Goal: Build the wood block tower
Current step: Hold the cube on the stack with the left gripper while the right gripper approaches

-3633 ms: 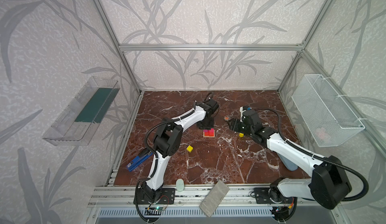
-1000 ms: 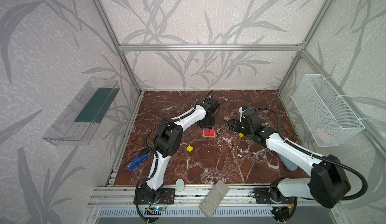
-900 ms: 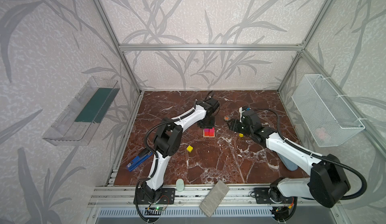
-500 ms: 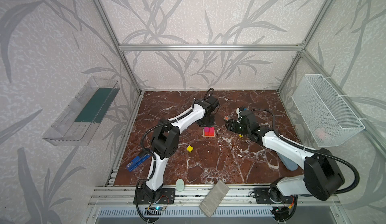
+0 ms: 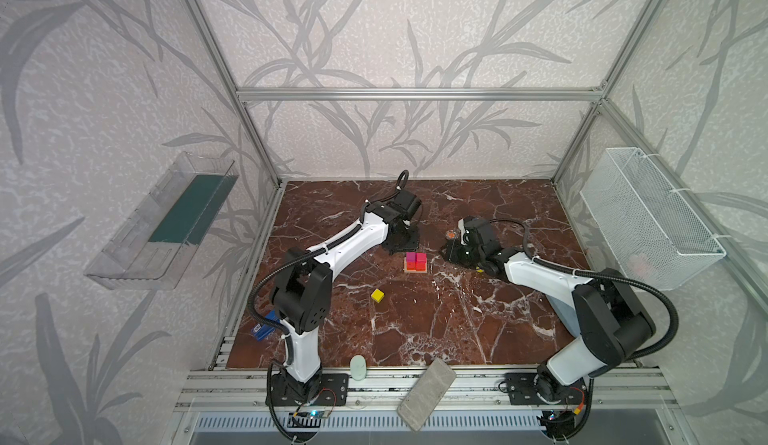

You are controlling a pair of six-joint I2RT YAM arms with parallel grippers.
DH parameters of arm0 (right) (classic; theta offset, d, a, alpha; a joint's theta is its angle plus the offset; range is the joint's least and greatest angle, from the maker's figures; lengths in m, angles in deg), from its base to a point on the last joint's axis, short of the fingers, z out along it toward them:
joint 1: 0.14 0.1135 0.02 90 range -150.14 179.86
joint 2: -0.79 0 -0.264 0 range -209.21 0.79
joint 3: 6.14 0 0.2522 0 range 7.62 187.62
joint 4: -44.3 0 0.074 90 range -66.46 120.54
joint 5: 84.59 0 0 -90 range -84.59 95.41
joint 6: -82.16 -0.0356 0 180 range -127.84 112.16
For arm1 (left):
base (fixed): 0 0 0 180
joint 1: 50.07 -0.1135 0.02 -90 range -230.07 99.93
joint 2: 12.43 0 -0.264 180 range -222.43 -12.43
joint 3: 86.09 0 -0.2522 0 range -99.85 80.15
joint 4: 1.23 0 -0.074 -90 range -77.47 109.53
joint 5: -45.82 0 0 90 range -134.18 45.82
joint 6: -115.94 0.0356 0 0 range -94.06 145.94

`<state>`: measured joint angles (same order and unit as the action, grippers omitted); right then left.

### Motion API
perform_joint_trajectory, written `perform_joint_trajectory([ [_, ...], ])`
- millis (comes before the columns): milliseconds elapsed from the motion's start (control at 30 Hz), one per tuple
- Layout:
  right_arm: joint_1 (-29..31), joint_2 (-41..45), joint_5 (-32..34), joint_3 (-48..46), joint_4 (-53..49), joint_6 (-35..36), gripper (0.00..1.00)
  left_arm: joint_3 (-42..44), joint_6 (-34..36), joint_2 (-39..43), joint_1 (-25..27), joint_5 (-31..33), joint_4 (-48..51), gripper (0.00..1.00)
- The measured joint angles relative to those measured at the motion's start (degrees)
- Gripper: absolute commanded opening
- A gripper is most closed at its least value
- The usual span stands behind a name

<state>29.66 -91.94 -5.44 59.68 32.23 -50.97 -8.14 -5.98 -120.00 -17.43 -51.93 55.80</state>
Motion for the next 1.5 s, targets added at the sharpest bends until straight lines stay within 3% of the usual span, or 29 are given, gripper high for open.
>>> perform_joint_trajectory([
  [200, 1.2, -4.0, -1.7, 2.8, 0.7, -0.2, 0.42, 5.2, -0.2, 0.0, -3.0, -3.2, -4.7, 0.34],
  [633, 2.3, -8.0, -3.0, 4.8, 1.2, -0.6, 0.38, 6.7, -0.1, -1.1, -2.9, -6.8, -10.8, 0.31],
  [1500, 2.9, -10.6, -4.7, 6.3, 1.5, -1.2, 0.31, 7.0, 0.0, -2.5, -3.1, -6.9, -10.8, 0.29],
])
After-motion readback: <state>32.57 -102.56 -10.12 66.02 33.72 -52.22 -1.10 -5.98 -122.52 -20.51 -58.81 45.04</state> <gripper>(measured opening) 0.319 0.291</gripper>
